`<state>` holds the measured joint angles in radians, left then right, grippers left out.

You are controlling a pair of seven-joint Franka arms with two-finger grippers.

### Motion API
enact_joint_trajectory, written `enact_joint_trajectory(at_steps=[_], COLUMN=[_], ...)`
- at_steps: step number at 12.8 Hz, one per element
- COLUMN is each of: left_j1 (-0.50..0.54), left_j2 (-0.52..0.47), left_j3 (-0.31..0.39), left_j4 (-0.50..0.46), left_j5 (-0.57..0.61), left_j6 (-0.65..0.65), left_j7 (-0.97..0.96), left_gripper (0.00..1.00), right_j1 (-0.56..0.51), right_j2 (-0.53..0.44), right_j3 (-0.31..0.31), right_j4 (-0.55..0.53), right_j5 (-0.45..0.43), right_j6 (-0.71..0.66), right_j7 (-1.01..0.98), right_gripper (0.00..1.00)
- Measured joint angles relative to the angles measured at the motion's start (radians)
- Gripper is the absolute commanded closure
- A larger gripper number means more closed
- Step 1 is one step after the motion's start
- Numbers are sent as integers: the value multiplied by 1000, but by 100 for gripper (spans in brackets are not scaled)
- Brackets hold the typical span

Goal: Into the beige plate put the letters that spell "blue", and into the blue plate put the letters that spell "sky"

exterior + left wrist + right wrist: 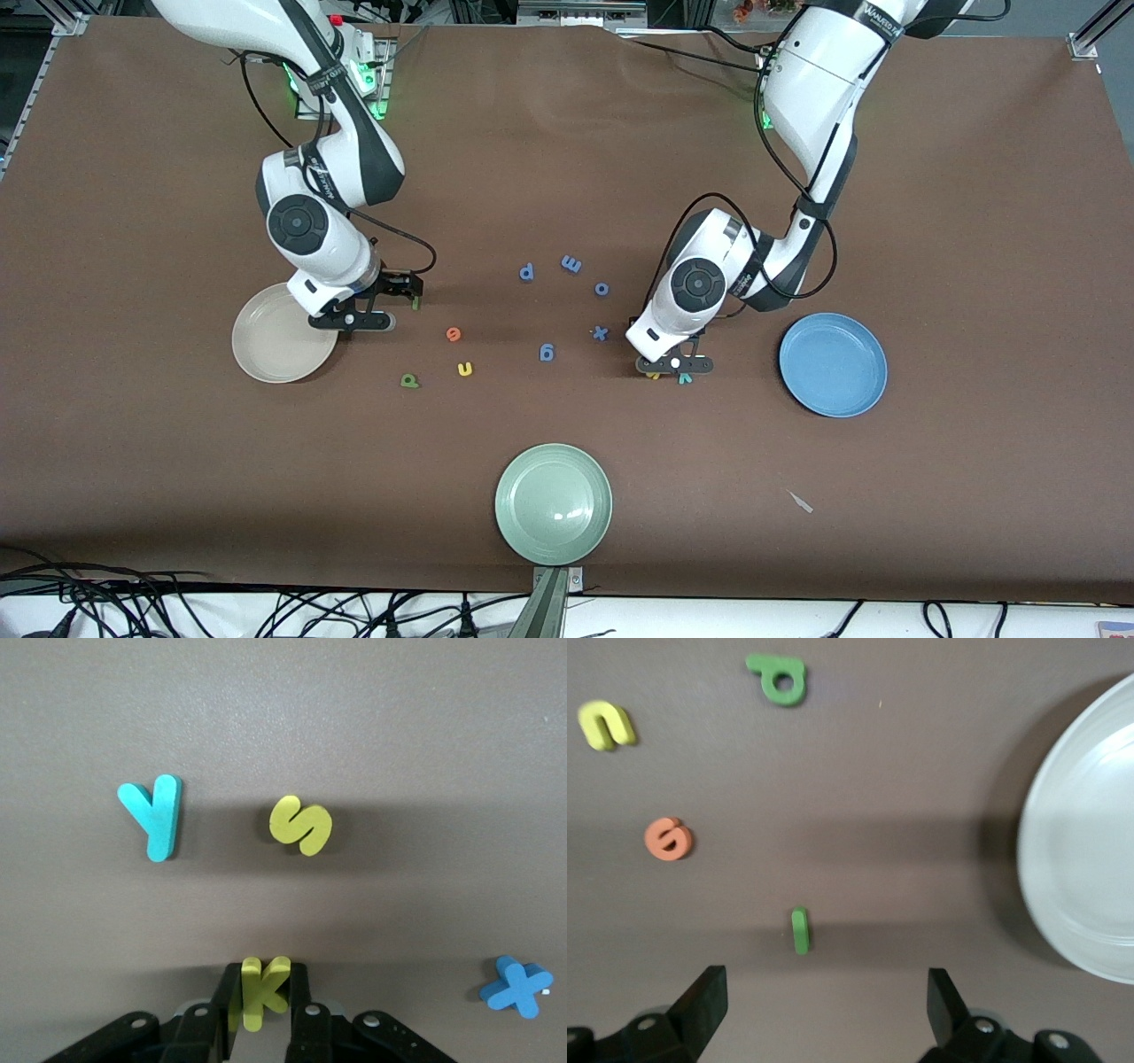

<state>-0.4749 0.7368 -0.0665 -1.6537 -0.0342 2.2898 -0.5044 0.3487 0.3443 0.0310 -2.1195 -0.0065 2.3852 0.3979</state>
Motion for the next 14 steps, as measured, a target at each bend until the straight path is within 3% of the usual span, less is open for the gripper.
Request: enact_joint_trajectory(at_steps=[3,7,12,13,14], left_j1=[2,17,218,270,314], left_j2=[-7,-67,-125,-124,-123], left_j3=[0,14,38,41,42], left_j4=[1,14,15,13,10], left_j5=[0,4,41,67,96], left_j6=[-35,-157,-271,-272,-272], left_j7=[10,88,484,579,660], left_gripper=[95,93,90,77,1], right_j1=[0,1,1,1,1], right_j2=[1,18,56,65,73], right_j3=[15,35,35,35,35], right_j4=[-109,-132,-126,-120,-113], right_j5=[0,0,0,0,0], right_j6=[139,183,199,200,201], right_j7=[45,118,137,137,137], right_gripper=[0,0,1,1,5])
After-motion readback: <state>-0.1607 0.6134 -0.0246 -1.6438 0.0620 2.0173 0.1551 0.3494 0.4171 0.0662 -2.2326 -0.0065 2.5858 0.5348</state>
